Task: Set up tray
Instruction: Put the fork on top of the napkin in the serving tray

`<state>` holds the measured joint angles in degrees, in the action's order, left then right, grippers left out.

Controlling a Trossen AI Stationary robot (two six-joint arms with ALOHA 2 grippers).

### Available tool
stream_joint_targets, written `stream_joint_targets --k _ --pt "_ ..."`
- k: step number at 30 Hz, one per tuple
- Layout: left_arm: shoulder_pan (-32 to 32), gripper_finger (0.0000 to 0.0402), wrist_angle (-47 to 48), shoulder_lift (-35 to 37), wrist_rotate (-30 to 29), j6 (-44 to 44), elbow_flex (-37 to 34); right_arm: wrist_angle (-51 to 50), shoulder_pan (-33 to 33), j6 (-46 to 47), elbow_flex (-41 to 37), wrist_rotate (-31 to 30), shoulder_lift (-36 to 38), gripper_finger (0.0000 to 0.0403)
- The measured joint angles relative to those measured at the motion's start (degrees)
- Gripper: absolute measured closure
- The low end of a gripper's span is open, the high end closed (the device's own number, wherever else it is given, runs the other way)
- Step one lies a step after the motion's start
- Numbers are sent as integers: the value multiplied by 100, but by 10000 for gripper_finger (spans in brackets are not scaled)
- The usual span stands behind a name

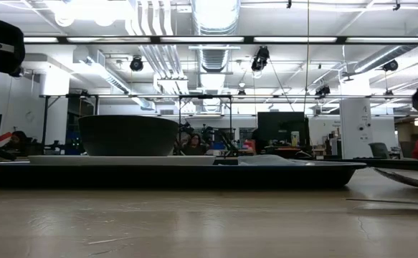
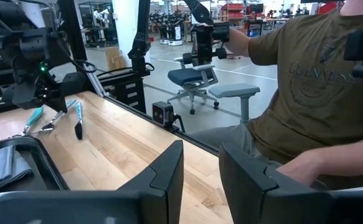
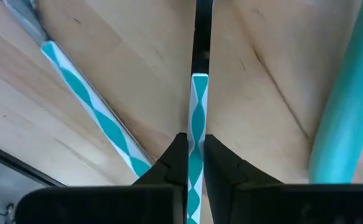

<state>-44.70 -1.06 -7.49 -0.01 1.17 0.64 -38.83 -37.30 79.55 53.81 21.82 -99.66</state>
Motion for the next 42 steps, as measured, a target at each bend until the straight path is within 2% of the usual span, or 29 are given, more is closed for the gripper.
stream_joint_targets --k 8,13,17,21,25,34,42 --pt "-1 318 0 2 0 0 0 17 4 -306 392 -129 8 386" --pt "1 318 0 1 -2 0 0 11 12 -658 840 -599 59 387" --pt "0 318 0 0 0 0 0 -308 143 -221 1240 -1072 70 387" --pt "1 318 1 0 -2 0 0 -653 399 525 1533 -1149 72 387" --pt "-1 318 0 1 0 0 0 -945 713 820 1695 -1122 67 387" --pt "1 318 0 1 0 0 0 -1038 1644 402 1798 -981 59 387" --pt "-1 318 0 0 0 0 0 -1058 2361 683 1715 -981 57 387"
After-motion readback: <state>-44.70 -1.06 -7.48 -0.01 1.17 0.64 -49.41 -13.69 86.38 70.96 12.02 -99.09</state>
